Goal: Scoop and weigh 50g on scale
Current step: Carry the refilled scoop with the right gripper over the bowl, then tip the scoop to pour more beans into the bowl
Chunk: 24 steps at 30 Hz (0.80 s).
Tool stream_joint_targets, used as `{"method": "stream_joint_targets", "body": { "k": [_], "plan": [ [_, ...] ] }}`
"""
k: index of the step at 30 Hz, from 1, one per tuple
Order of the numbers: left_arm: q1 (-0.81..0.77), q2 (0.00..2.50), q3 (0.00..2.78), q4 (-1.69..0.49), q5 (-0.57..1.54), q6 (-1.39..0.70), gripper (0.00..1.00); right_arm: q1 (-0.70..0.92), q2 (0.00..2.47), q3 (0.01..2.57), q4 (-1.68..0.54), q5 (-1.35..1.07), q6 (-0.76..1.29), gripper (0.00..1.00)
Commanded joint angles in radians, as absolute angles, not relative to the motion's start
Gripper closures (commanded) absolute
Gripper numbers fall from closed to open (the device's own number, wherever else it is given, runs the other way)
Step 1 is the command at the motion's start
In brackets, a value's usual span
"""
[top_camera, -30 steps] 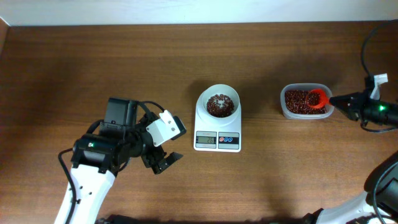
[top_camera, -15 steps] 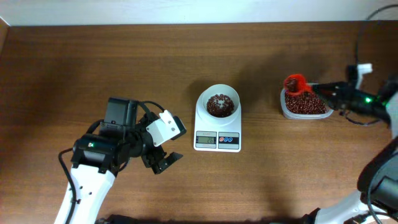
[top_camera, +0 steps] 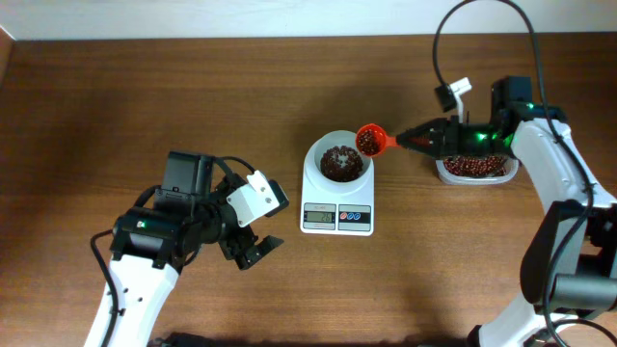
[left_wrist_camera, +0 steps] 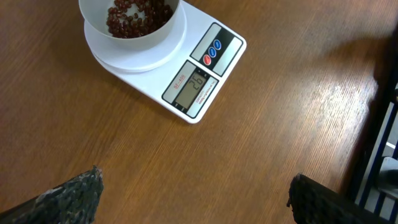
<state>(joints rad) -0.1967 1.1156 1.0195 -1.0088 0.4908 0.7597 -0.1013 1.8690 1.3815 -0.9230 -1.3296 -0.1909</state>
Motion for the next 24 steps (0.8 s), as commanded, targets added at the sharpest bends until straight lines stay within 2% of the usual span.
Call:
{"method": "stream_joint_targets", "body": {
  "k": [1, 6, 9, 12, 15, 18, 24],
  "plan": [
    [-0.192, 1.113, 1.036, -1.008, 0.508, 0.773, 0.01, -0.065, 1.874, 1.378, -0.878, -1.333, -0.193, 0.96],
    [-0.192, 1.113, 1.036, -1.008, 0.508, 0.773, 0.01, -0.007, 1.874, 1.378, -0.76, -1.186, -0.201, 0.96],
    [-0.192, 1.113, 1.036, -1.008, 0.508, 0.773, 0.01, 0.009, 1.874, 1.378, -0.738, -1.171, -0.371, 0.96],
    [-0.192, 1.113, 1.036, -1.008, 0.508, 0.773, 0.01, 0.013, 1.869, 1.378, -0.744, -0.979, -0.43, 0.96],
    [-0.192, 1.113, 1.036, -1.008, 0.508, 0.773, 0.01, 0.04, 1.828, 1.379, -0.743, -0.966, -0.484, 0.96],
    [-0.192, 1.114, 1.036, -1.008, 0.508, 0.773, 0.01, 0.073, 1.792, 1.38, -0.749, -0.828, -0.483, 0.96],
    [-0.192, 1.113, 1.036, -1.008, 0.508, 0.773, 0.01, 0.139, 1.72, 1.381, -0.751, -0.723, -0.479, 0.96]
  ]
}}
